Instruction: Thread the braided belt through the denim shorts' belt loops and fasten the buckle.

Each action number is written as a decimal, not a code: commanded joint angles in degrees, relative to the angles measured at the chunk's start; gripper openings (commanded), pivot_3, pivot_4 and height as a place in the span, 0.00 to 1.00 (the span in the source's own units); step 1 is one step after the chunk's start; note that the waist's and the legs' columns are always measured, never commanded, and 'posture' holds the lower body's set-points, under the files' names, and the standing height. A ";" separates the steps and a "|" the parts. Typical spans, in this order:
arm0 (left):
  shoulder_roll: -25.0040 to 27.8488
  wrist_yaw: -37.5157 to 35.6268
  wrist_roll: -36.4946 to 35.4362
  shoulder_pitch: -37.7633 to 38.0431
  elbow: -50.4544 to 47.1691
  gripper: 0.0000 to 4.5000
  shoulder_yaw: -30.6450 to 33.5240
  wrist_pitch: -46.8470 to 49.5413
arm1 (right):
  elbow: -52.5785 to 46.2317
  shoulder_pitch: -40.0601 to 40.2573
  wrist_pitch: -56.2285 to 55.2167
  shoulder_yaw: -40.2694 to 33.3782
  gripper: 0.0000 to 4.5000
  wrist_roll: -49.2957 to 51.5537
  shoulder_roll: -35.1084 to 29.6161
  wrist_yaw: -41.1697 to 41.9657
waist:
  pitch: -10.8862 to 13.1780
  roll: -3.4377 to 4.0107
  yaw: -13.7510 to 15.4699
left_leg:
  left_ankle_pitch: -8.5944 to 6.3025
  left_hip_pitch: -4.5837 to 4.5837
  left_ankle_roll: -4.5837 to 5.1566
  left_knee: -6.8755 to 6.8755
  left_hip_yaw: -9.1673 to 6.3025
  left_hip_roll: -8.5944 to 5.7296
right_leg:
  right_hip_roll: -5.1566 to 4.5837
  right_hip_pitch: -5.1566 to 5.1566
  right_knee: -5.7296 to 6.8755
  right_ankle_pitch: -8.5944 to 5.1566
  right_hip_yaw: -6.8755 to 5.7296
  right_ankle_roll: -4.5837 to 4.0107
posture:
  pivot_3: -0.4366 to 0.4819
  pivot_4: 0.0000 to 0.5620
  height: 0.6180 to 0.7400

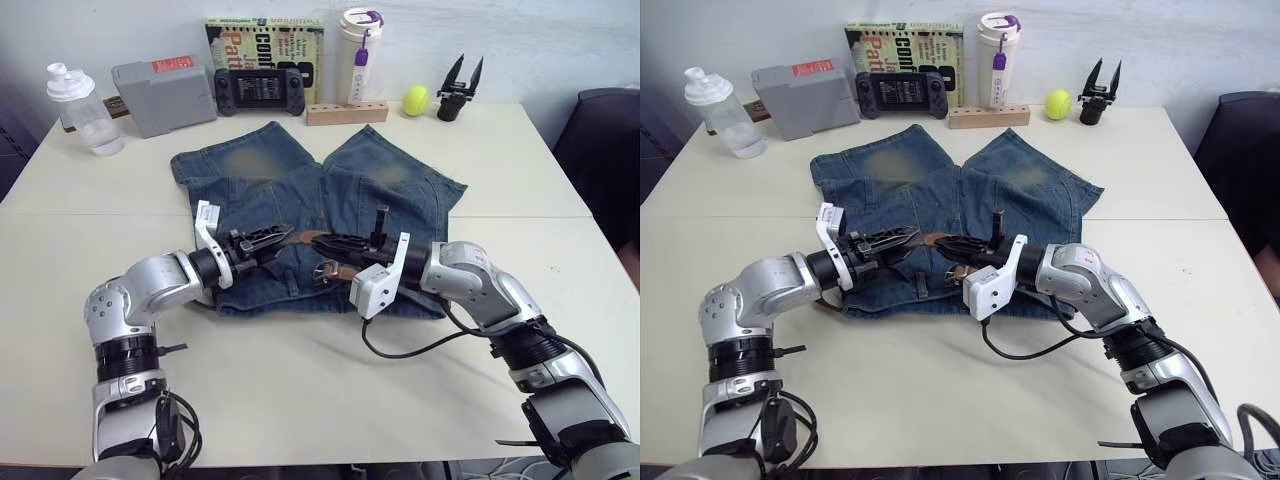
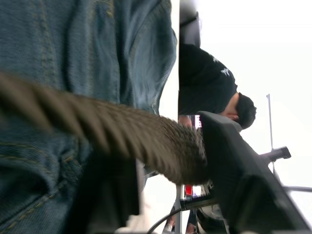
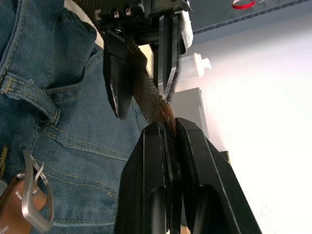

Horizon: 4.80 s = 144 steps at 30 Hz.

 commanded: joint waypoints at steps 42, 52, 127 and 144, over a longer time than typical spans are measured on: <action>-10.74 22.35 -0.79 20.46 -30.18 0.00 3.33 -21.61 | -22.99 -8.87 78.17 -10.02 0.99 49.14 -17.26 37.43 | 0.00 0.01 2.46 | -0.50 0.06 0.14 -0.03 -0.26 0.07 | 0.01 0.67 -1.07 0.20 -0.36 0.28 | 0.48 0.27 0.62; -4.50 21.16 -0.79 21.49 -29.88 0.00 -2.01 -19.83 | -23.18 -8.93 77.33 -10.13 0.99 47.01 -17.27 35.21 | 0.01 0.03 2.77 | -0.49 0.04 0.14 -0.02 -0.26 0.07 | 0.05 0.67 -1.09 0.21 -0.41 0.29 | 0.48 0.27 0.62; -8.48 14.36 11.67 16.86 -17.14 0.00 -26.86 -25.65 | -15.65 10.17 21.74 3.10 0.99 -0.26 -10.31 9.05 | -0.28 1.31 5.91 | -0.71 0.98 -0.33 -0.64 -0.57 -0.11 | 0.17 1.98 -2.31 0.35 -0.71 0.54 | 0.48 0.27 0.62; -8.61 14.73 11.65 16.84 -17.41 0.00 -26.61 -24.96 | -15.42 9.30 20.83 -0.60 0.99 -0.25 -8.06 7.45 | -0.29 1.33 5.98 | -0.71 0.96 -0.32 -0.66 -0.62 -0.13 | 0.16 1.99 -2.35 0.35 -0.73 0.54 | 0.48 0.27 0.62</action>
